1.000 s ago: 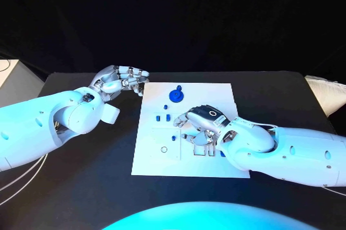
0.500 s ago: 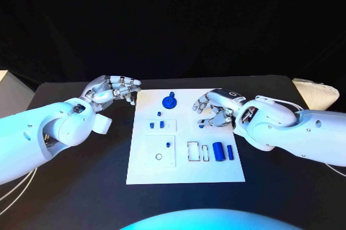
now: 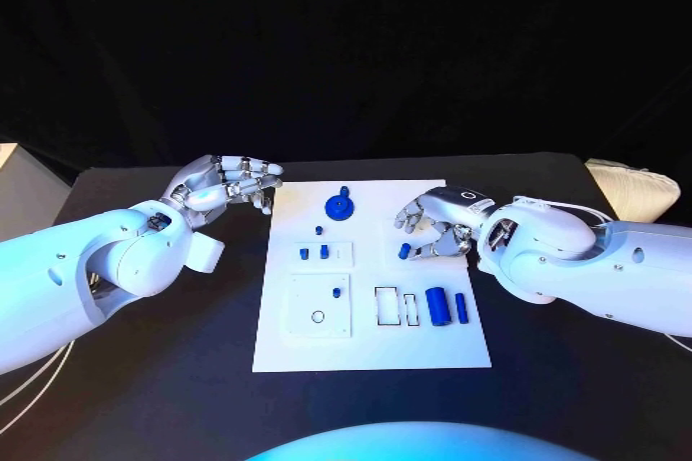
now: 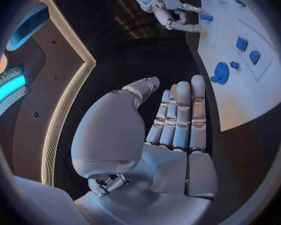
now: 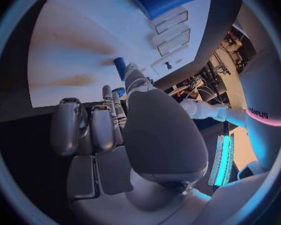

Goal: Assemble the parts on the task board

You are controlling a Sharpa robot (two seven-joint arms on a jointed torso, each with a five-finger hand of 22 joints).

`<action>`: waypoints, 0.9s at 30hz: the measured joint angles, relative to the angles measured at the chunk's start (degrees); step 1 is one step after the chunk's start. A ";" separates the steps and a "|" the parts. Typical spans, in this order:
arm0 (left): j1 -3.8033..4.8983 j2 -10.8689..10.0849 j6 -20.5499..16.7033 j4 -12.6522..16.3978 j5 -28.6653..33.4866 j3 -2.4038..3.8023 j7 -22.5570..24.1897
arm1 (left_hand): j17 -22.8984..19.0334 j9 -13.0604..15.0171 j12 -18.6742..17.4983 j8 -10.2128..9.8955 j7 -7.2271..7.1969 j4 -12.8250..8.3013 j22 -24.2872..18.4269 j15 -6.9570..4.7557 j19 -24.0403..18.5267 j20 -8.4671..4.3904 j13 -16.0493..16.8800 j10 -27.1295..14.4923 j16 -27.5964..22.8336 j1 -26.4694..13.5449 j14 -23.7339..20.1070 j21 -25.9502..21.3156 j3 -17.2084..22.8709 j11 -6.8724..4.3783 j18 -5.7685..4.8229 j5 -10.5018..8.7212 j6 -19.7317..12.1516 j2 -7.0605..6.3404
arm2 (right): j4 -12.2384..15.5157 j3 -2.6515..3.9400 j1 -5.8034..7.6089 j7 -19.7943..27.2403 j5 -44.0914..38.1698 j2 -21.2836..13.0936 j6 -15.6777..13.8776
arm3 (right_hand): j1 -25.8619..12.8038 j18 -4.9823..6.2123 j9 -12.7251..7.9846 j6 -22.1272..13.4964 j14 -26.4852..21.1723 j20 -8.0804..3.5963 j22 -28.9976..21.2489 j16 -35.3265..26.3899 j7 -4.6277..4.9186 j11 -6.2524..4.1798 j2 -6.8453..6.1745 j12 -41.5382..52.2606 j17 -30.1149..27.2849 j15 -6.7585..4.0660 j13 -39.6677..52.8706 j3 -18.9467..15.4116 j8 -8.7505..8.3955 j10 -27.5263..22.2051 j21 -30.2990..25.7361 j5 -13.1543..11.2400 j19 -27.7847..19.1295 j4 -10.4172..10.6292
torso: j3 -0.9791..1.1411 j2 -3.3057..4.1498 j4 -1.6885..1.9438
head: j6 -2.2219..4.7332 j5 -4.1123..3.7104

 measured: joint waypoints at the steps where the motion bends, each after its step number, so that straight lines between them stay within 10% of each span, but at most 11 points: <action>1: -0.01 -0.01 0.02 0.00 0.00 0.00 0.01 | 0.00 0.00 0.00 0.00 0.00 0.00 0.00 0.00 0.00 0.00 0.00 0.00 0.00 0.00 0.00 0.00 0.00 0.00 0.00 0.00 0.00 0.00 | 0.00 -0.01 -0.08 -0.11 -0.33 0.02 0.32 | 0.00 0.00 0.04 0.31 0.00 0.00 0.00 0.00 -0.01 -0.19 0.00 0.31 -0.05 0.00 0.03 0.00 0.13 0.23 0.00 0.00 0.00 0.00 | 0.00 0.00 0.01 | -0.05 0.01; 15: -0.09 -0.03 0.11 -0.12 0.00 0.00 0.05 | -0.05 0.00 0.00 0.00 0.00 0.15 -0.09 0.00 0.20 -0.21 0.00 0.00 0.00 0.00 0.00 0.00 -0.15 0.00 0.00 0.00 0.00 0.00 | 0.06 -0.09 -0.94 -0.62 -2.00 0.92 1.95 | 2.79 0.01 0.19 6.03 -0.21 -0.42 0.32 0.85 -0.63 -1.09 2.79 1.16 0.20 -0.64 -0.15 6.43 2.23 8.09 1.78 -0.05 -0.02 0.35 | -0.01 0.01 -0.03 | -0.43 0.06; 27: -0.12 -0.01 0.11 -0.25 0.00 0.00 -0.04 | -0.05 0.00 0.00 0.00 0.00 0.15 -0.21 0.00 0.20 -0.21 0.01 0.01 0.00 0.00 0.00 -0.22 -0.15 0.00 0.00 0.00 0.00 0.00 | -0.15 -0.06 -1.23 -0.62 -2.14 1.50 1.32 | 1.64 0.00 0.02 9.52 0.00 -1.25 0.31 1.40 -1.36 -2.09 1.64 -3.10 0.48 -1.26 0.02 17.43 2.83 13.78 2.68 -0.39 -0.02 0.13 | 0.00 0.01 -0.03 | -0.69 0.09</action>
